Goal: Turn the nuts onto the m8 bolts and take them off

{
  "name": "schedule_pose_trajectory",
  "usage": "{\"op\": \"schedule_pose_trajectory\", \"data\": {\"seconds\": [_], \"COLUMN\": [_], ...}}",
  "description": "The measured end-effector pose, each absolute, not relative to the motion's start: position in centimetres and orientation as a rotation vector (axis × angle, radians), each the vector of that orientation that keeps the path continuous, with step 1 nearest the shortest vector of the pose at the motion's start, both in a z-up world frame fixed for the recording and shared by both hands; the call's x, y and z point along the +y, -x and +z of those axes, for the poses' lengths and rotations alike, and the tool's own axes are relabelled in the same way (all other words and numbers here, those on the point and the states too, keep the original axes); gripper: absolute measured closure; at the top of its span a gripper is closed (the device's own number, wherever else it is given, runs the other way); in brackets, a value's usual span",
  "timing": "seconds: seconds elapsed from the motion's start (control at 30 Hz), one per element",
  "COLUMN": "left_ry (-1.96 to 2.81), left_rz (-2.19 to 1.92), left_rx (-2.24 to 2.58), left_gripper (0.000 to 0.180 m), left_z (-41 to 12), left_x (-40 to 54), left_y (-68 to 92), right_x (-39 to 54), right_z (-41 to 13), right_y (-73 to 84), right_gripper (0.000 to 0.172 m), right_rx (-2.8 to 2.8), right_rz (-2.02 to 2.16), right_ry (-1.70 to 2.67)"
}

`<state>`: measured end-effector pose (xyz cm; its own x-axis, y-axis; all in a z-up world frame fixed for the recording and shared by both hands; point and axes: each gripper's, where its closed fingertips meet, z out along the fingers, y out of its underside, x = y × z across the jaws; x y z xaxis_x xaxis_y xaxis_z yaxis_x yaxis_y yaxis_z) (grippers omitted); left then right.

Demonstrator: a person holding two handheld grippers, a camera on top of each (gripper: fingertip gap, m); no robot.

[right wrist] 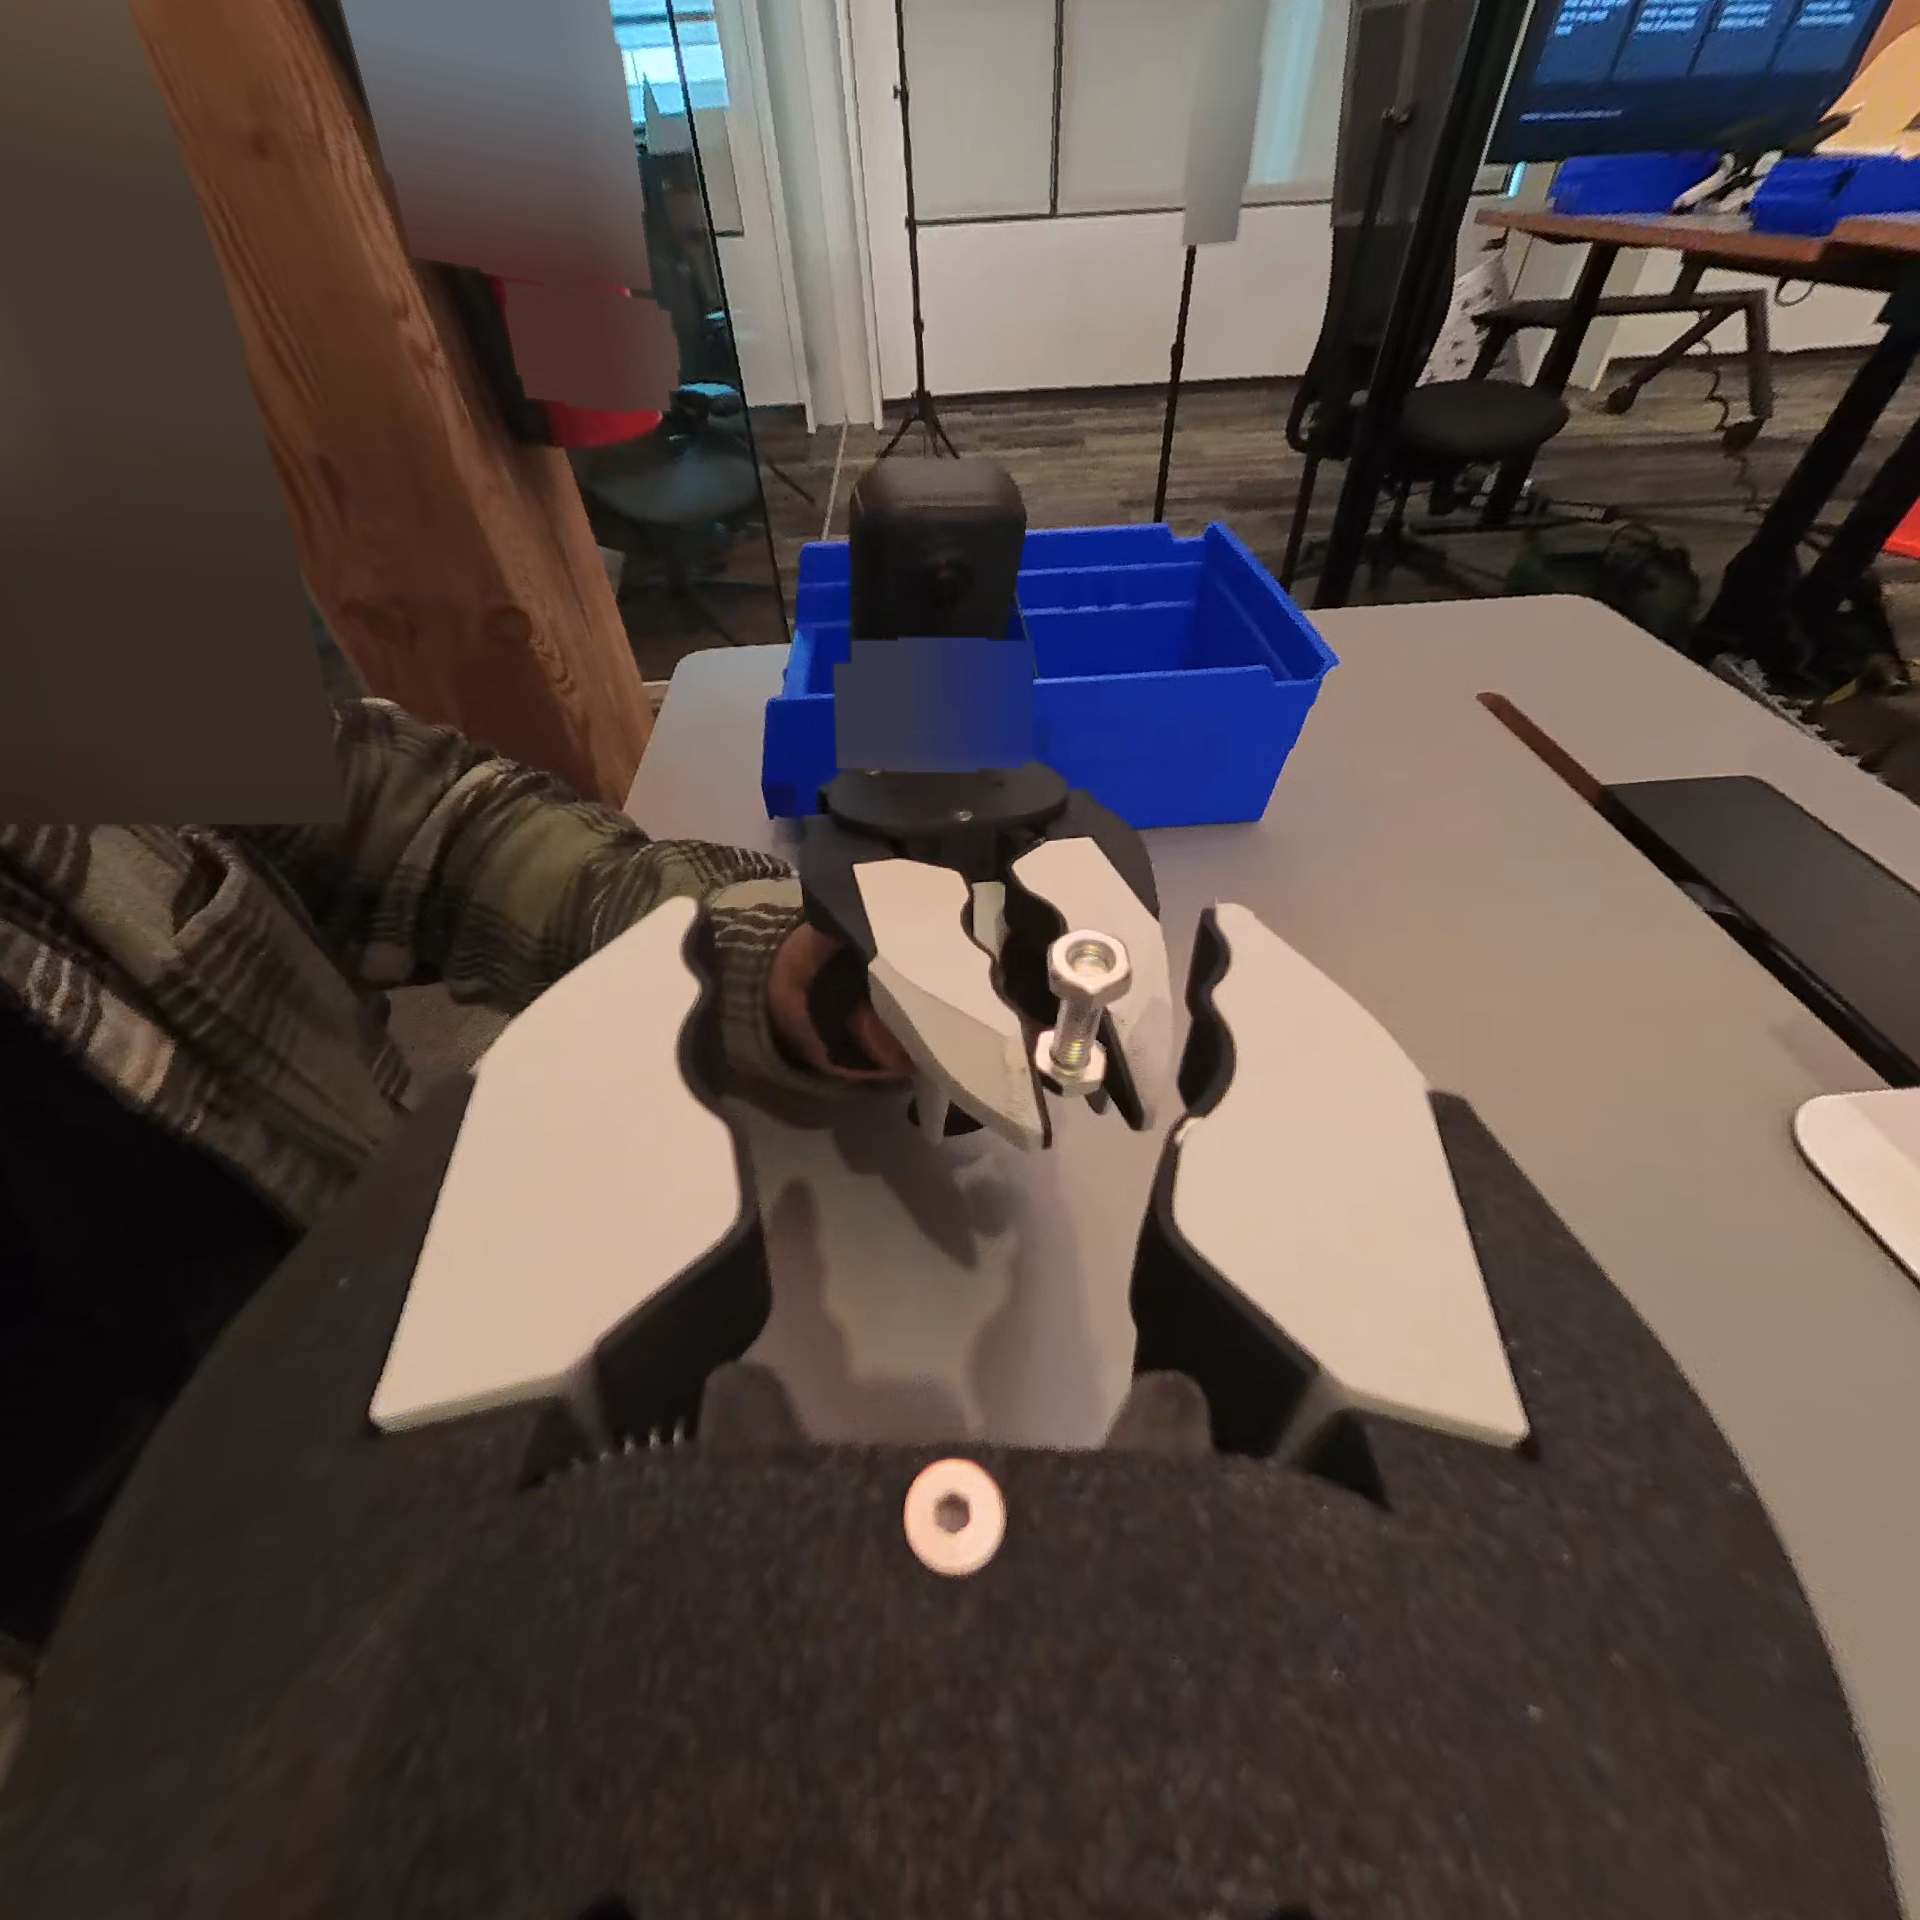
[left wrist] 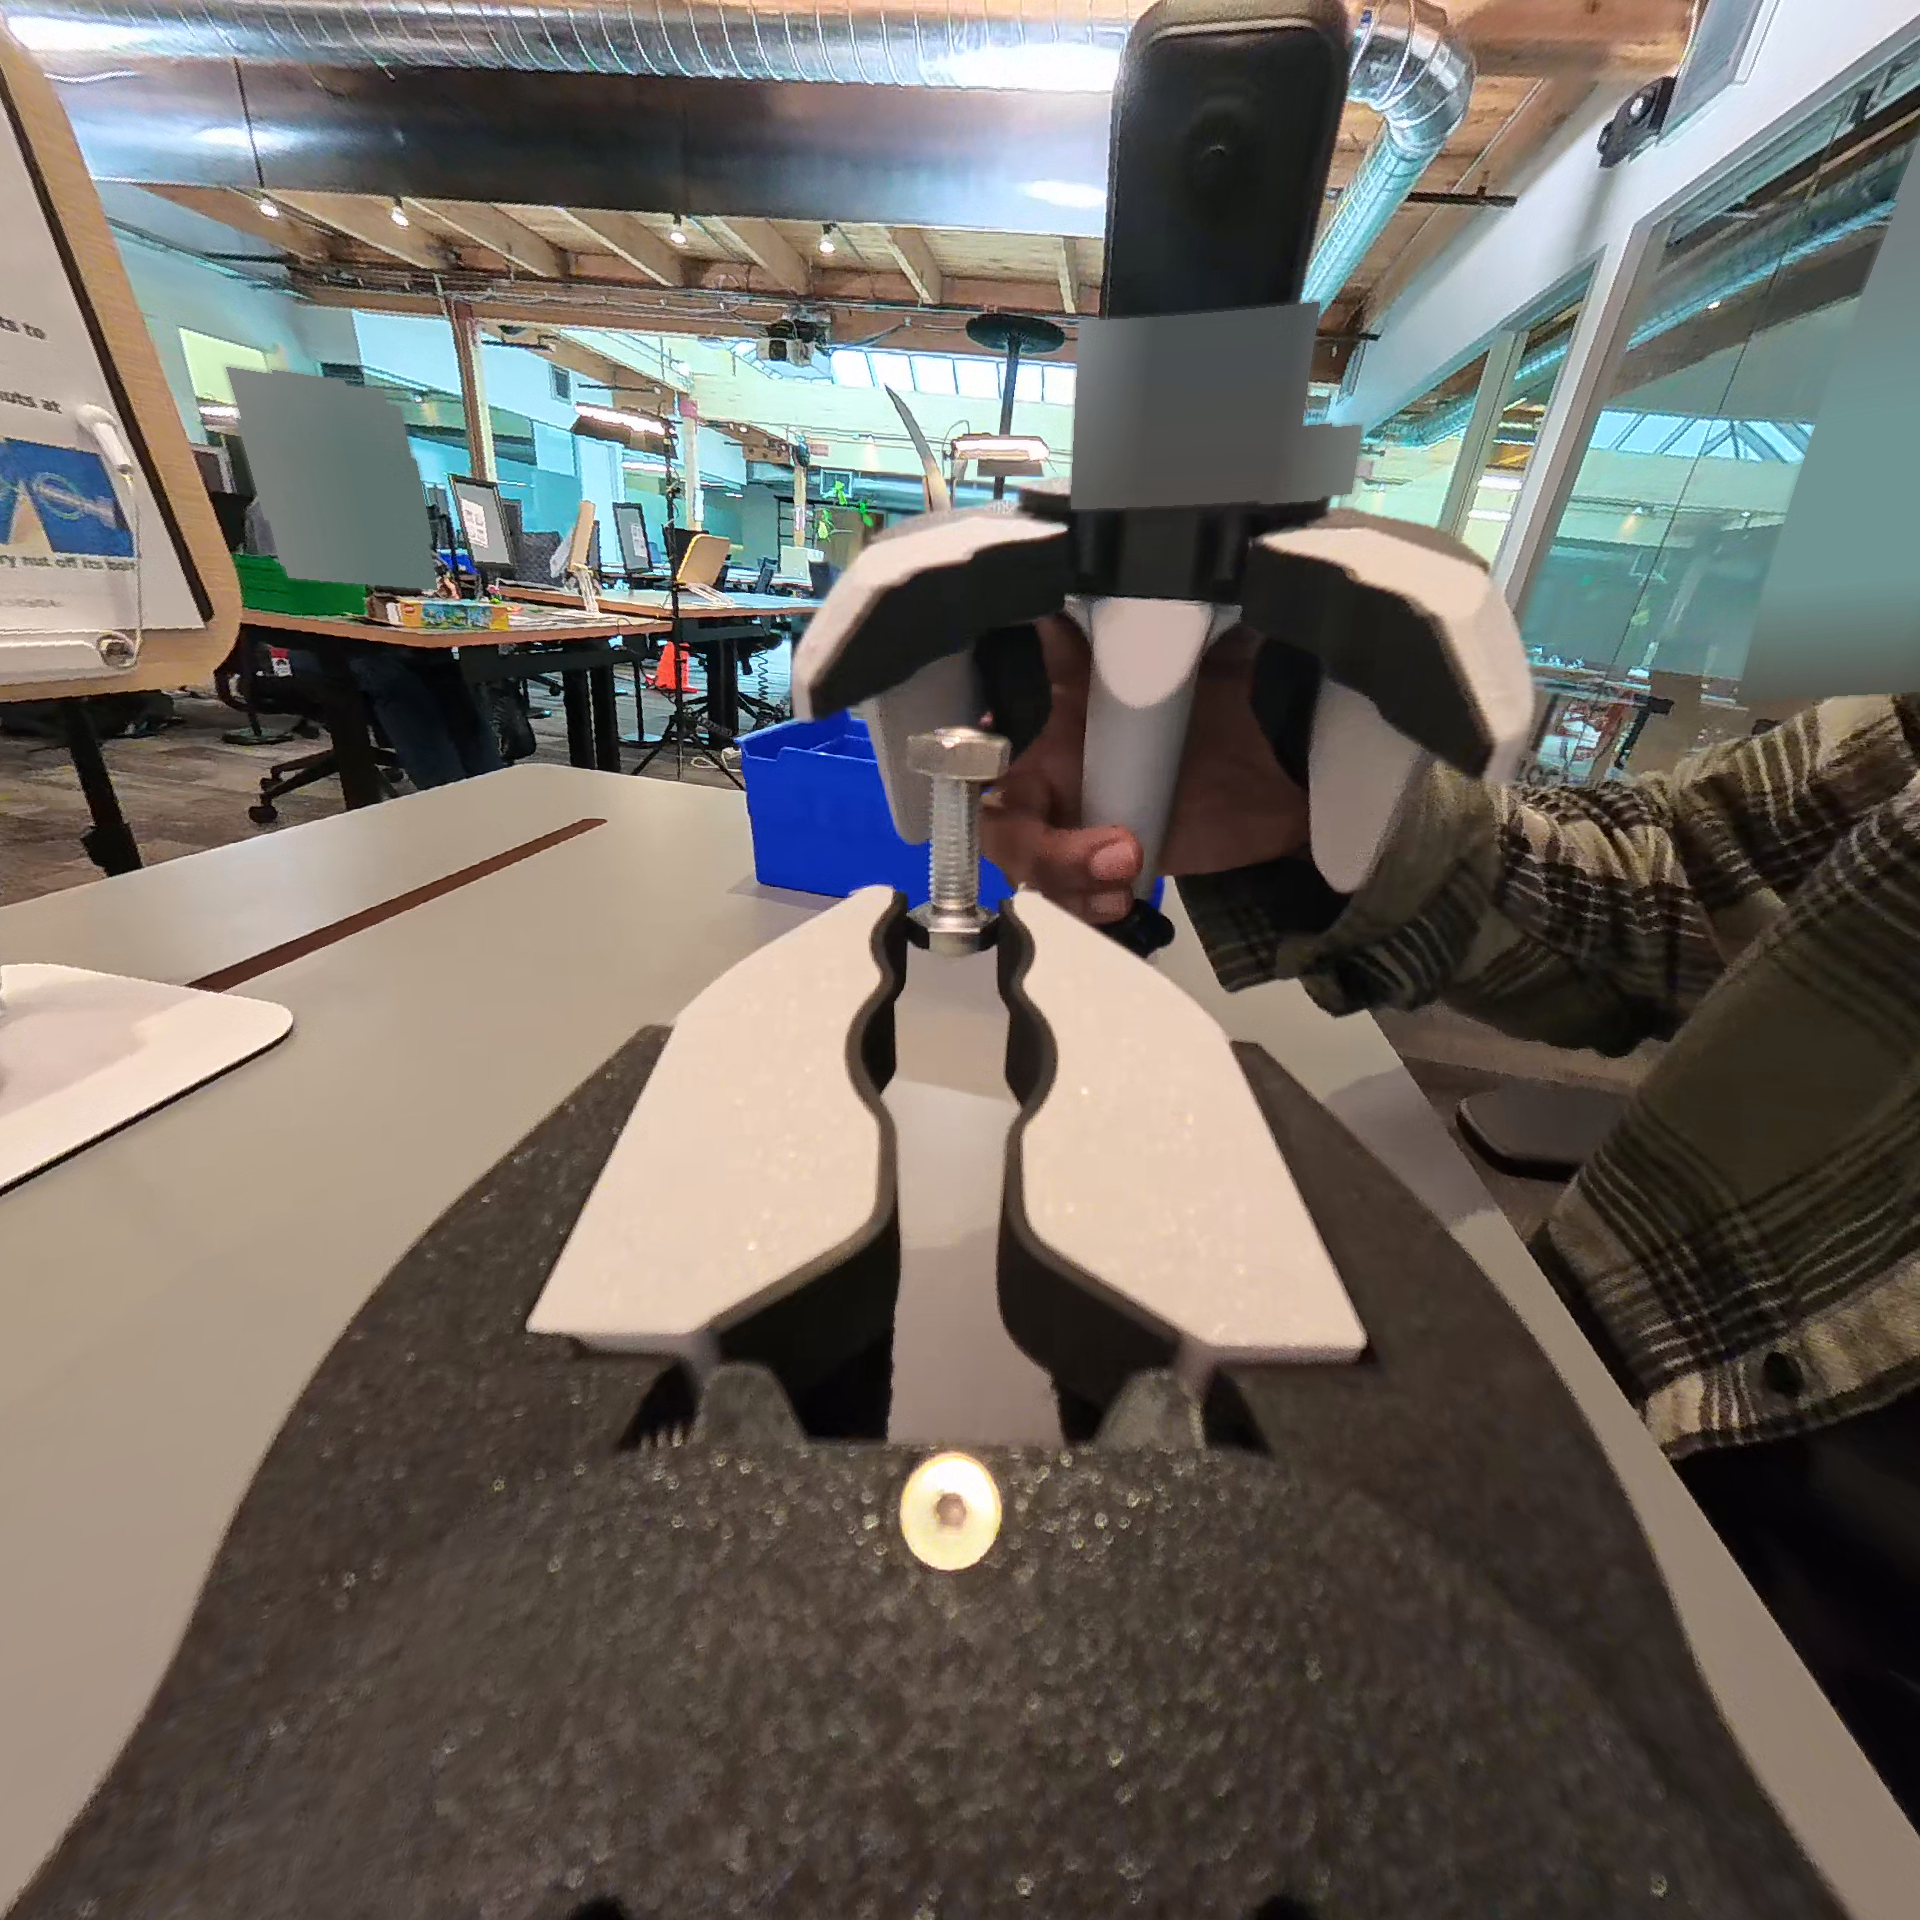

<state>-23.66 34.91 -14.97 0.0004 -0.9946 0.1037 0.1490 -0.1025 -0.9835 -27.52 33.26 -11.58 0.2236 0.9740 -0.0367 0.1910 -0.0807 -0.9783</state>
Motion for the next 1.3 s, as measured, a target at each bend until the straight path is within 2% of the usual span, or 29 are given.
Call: {"op": "schedule_pose_trajectory", "data": {"seconds": [0.57,0.67,1.3], "left_ry": [1.186,1.185,1.197], "left_rz": [-1.356,-1.361,-1.330], "left_rx": [1.023,1.031,1.034], "left_gripper": [0.165,0.165,0.165], "left_z": [-15.0,-15.1,-15.2], "left_x": [35.3,35.1,35.4], "left_y": [23.8,23.7,23.8], "right_x": [32.5,33.0,32.0], "right_z": [-12.6,-12.2,-12.8], "right_y": [27.0,26.8,26.8], "right_gripper": [0.091,0.085,0.088], "right_rx": [-1.209,-1.164,-1.198], "right_rz": [0.917,0.910,0.878], "right_ry": [1.539,1.529,1.537]}}
